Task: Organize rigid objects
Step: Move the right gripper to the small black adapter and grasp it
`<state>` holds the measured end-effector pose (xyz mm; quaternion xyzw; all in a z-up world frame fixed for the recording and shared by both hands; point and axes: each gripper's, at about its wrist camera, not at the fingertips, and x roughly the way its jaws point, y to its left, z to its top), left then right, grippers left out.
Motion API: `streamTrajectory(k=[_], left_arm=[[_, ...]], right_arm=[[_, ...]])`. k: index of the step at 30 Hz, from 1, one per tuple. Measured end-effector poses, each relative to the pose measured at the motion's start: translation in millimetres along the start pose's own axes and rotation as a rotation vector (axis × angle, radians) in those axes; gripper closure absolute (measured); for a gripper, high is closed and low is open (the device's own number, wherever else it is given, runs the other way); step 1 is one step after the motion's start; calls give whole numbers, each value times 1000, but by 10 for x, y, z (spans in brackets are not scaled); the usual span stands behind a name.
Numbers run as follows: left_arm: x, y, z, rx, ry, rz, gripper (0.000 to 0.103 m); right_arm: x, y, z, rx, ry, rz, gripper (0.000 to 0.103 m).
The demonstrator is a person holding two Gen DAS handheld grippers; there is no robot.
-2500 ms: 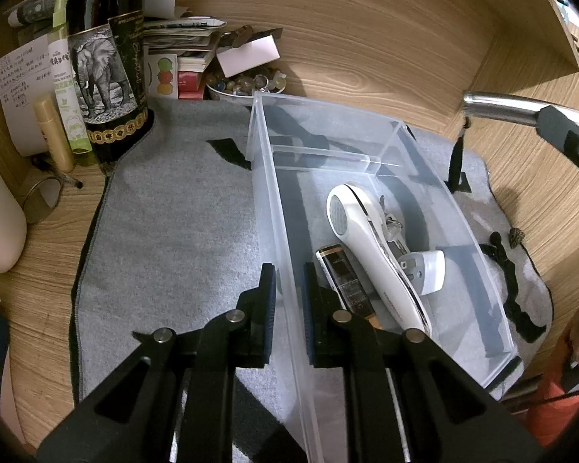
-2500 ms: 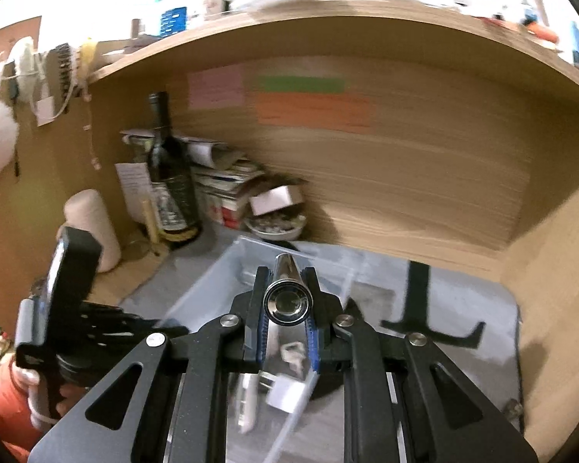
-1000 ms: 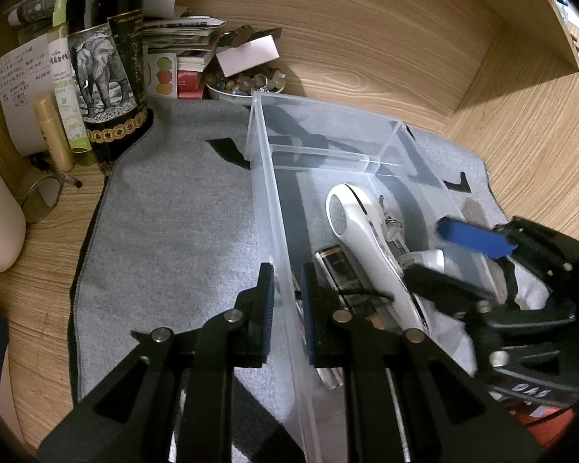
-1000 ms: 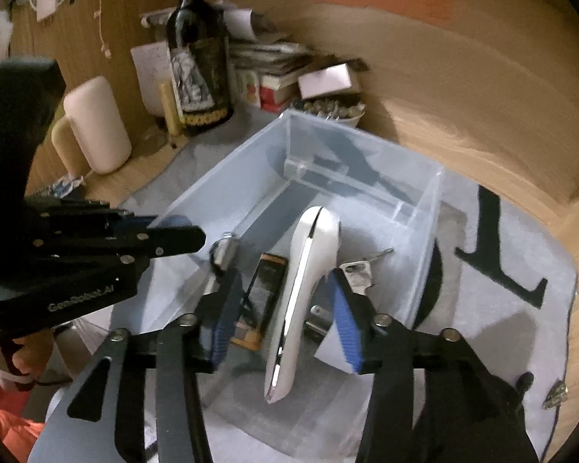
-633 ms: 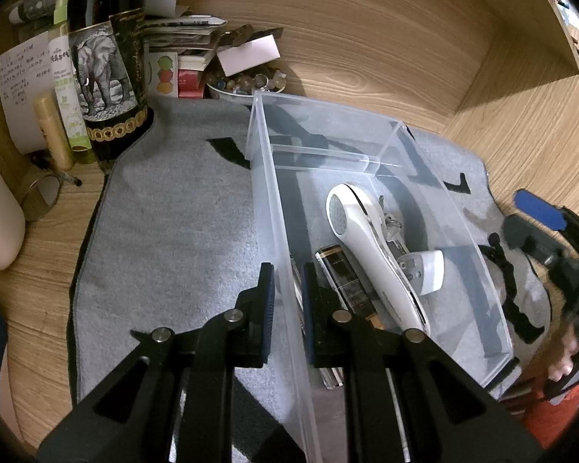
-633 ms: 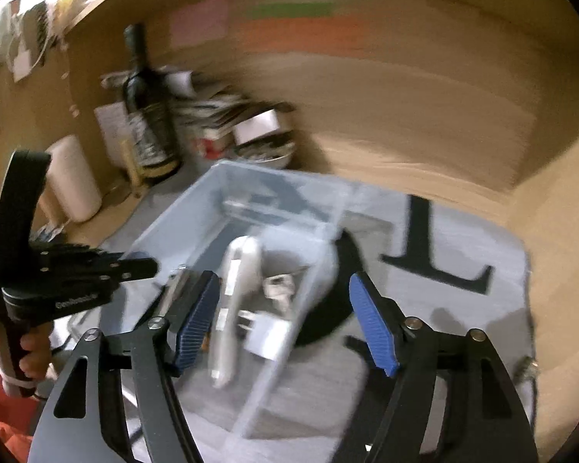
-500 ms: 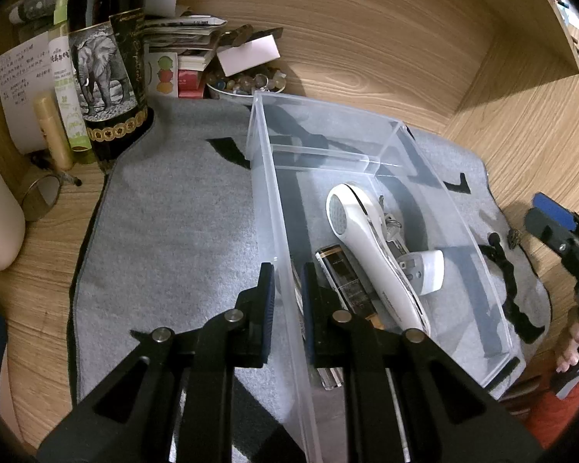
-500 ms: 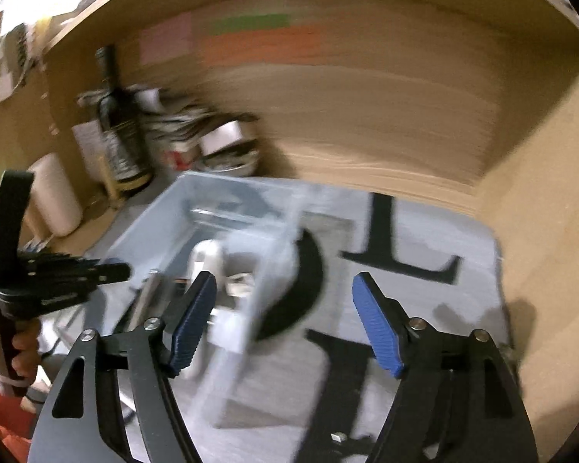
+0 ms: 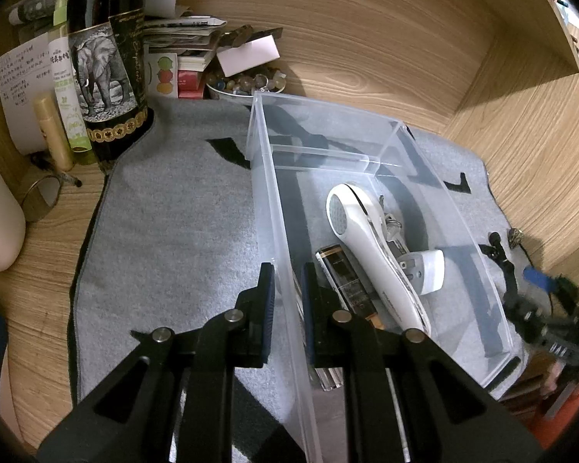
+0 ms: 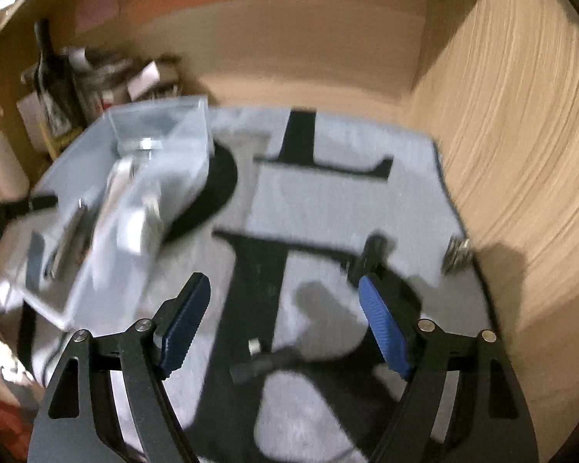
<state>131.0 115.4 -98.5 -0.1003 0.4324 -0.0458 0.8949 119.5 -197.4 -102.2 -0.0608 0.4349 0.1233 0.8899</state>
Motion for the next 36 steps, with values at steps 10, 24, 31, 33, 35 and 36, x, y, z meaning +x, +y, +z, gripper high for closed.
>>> streamTrajectory(k=[10, 24, 31, 33, 35, 36], left_arm=[[4, 3, 7, 3, -3, 1, 91], [-1, -18, 2, 2, -3, 1, 91], [-2, -10, -4, -2, -4, -1, 91], [-4, -7, -6, -3, -5, -1, 91], [-4, -6, -5, -3, -6, -1, 91], [-3, -7, -4, -3, -6, -1, 91]], right_arm=[[191, -3, -285, 0, 80, 17, 27], [26, 59, -61, -19, -5, 21, 61], [-178, 143, 254, -35, -105, 41, 61], [-220, 189, 332, -54, -128, 41, 61], [-249, 229, 405, -62, -149, 48, 61], [-246, 246, 442, -64, -157, 53, 61]])
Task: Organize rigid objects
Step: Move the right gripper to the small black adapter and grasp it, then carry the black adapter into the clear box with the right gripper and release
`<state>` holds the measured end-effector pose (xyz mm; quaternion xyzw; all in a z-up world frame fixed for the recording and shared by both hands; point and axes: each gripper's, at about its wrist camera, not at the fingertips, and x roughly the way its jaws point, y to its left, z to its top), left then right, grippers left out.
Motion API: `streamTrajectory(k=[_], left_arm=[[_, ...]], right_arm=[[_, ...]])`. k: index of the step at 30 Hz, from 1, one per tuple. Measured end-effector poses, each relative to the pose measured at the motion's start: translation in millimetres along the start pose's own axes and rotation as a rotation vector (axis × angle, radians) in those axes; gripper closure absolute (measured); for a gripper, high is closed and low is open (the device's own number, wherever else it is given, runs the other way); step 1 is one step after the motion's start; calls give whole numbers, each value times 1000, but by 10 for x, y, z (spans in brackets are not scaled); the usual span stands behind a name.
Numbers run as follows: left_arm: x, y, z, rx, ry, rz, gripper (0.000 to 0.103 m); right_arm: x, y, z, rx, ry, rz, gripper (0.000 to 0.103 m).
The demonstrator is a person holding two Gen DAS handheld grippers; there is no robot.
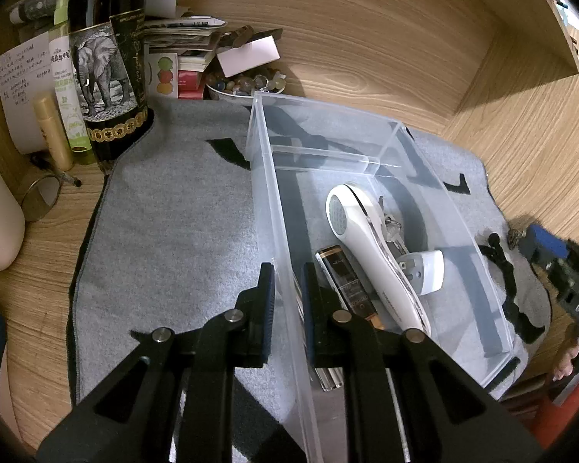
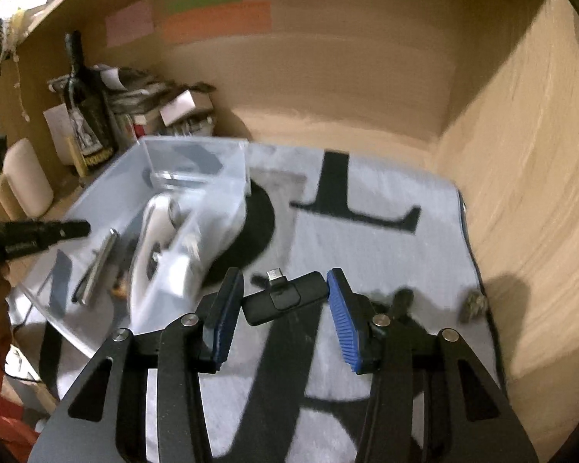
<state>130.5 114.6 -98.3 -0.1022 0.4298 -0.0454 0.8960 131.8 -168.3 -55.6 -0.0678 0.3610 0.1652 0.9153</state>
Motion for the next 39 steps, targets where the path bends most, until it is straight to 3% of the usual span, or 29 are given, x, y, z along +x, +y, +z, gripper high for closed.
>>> streamTrajectory(k=[10, 17, 30, 39], left_arm=[[0, 7, -1, -2, 0, -1, 91], [0, 9, 0, -1, 1, 0, 91], [0, 9, 0, -1, 0, -1, 91], [1, 13, -3, 0, 0, -2, 91]], right_arm=[[-38, 244, 347, -47, -100, 71, 61], [58, 486, 488, -93, -118, 129, 61], [514, 974, 498, -210, 6, 241, 61], [712, 1168, 416, -274, 92, 259, 61]])
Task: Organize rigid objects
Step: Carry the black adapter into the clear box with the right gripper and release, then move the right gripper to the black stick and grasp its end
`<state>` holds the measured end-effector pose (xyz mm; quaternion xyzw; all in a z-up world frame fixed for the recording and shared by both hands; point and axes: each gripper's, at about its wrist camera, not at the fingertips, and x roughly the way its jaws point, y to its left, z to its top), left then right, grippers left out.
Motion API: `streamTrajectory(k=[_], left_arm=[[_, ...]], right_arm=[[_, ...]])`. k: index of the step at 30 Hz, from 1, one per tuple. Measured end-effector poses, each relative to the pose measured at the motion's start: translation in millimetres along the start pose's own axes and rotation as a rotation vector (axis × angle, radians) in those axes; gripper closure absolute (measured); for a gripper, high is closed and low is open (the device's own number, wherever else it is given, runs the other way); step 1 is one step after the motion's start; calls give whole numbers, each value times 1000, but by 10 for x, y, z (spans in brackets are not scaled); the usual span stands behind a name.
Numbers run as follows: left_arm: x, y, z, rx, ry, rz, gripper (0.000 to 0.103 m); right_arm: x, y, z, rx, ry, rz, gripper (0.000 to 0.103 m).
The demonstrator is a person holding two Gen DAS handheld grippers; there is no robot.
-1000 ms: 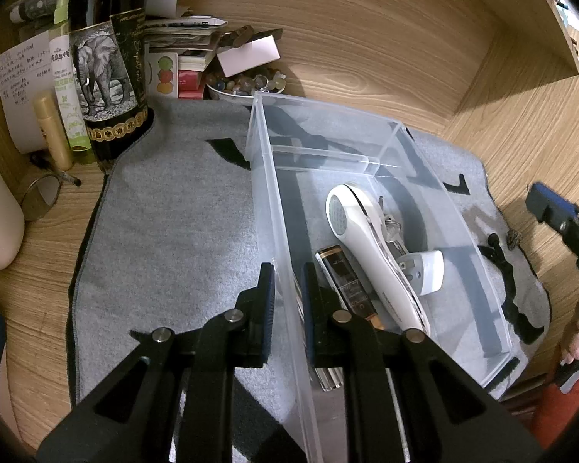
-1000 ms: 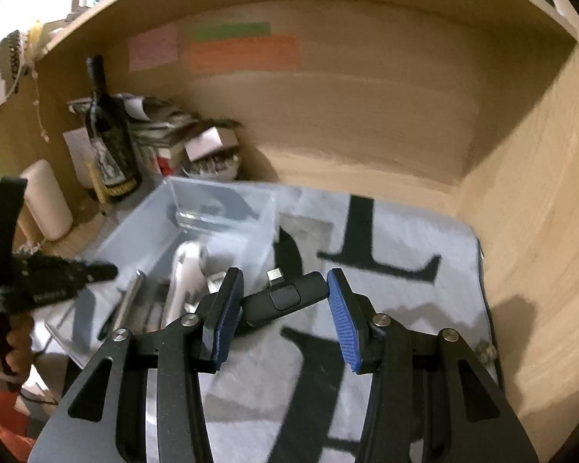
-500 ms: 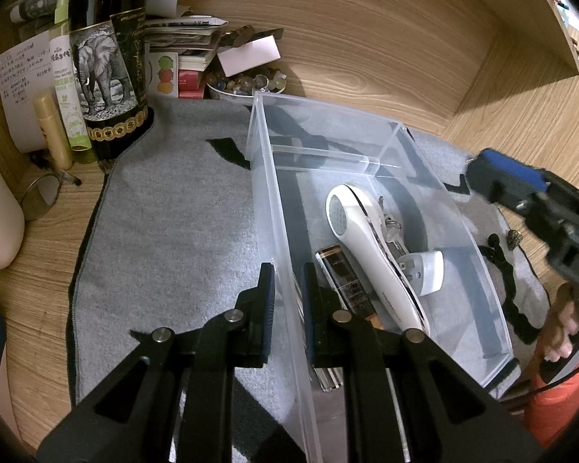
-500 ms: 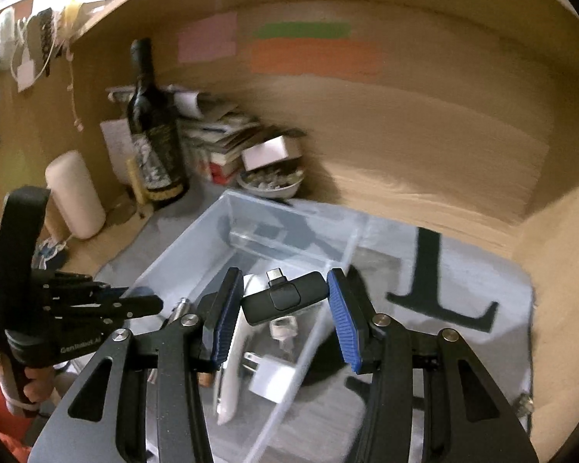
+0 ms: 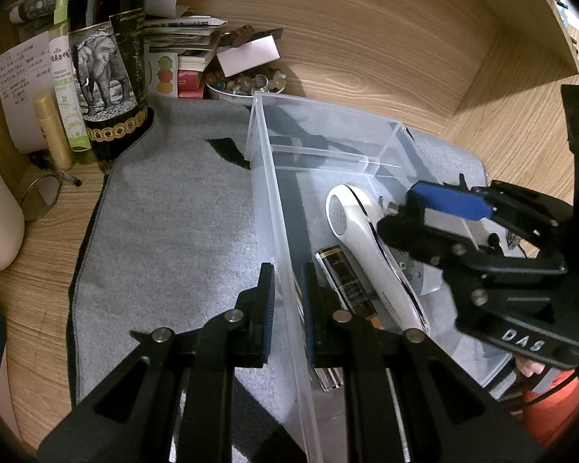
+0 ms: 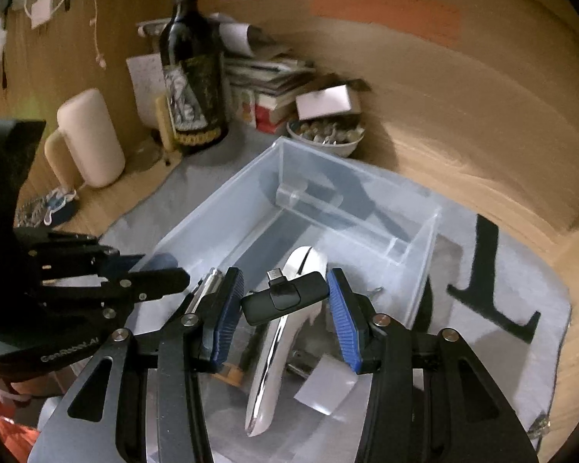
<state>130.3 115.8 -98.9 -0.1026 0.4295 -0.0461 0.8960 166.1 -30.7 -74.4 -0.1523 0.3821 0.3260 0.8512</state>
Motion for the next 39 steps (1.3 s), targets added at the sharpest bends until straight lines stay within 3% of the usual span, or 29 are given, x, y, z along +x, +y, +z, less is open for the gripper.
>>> streamTrajectory(k=[7, 9, 11, 18, 28, 39], left_arm=[[1, 0, 0, 0, 0, 0, 91], [1, 1, -1, -1, 0, 0, 91], [2, 2, -1, 0, 0, 0, 91], [5, 5, -8, 1, 0, 2, 91], [5, -19, -16, 3, 0, 6, 91], [4, -14, -13, 2, 0, 6, 91]], right_arm=[[72, 55, -11, -14, 32, 0, 61], [82, 50, -12, -6, 42, -3, 55], [53, 38, -15, 2, 26, -5, 42], [-192, -57, -25, 28, -39, -26, 38], [-739, -515, -173, 150, -177, -183, 29], [-831, -1240, -637, 373, -113, -377, 27]])
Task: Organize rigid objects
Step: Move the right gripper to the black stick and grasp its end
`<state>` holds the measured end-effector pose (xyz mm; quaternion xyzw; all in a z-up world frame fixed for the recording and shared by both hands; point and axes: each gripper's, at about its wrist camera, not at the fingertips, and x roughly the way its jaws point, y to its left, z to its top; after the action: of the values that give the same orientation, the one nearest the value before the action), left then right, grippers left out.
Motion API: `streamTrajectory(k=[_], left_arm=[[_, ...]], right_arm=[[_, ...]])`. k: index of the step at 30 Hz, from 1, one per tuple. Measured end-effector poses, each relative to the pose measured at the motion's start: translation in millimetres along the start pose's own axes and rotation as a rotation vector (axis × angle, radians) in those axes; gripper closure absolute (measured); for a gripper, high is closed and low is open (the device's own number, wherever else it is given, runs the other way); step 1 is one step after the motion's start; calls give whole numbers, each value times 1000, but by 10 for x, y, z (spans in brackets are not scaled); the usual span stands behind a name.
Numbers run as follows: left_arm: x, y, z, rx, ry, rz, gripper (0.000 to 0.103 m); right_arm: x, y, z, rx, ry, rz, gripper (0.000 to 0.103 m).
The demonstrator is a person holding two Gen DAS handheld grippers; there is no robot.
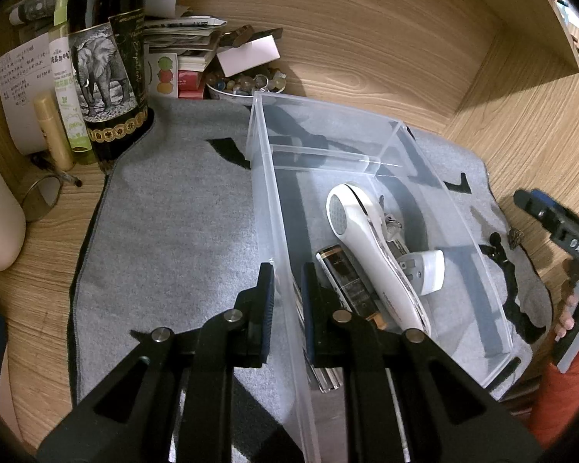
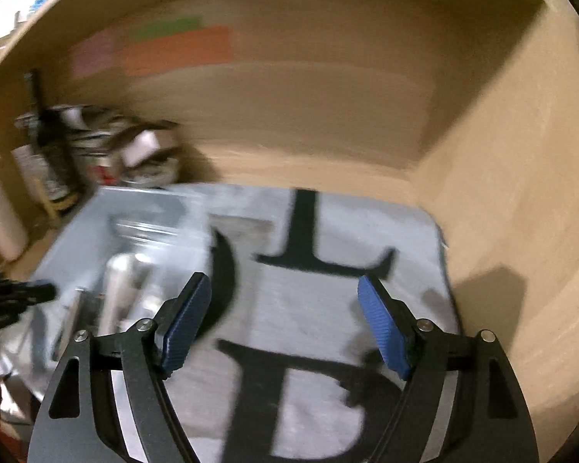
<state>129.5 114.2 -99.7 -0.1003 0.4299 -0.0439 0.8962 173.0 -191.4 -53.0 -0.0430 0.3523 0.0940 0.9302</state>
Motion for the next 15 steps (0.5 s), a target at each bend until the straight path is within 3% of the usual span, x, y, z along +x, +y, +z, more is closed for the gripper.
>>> streamTrajectory(k=[7, 15], left_arm=[[-1, 2, -1, -1, 0, -1, 91], [-8, -4, -8, -3, -1, 2, 91]], right_arm=[[173, -408, -268, 123, 81, -76, 27], [397, -597, -532, 181, 187, -84, 30]])
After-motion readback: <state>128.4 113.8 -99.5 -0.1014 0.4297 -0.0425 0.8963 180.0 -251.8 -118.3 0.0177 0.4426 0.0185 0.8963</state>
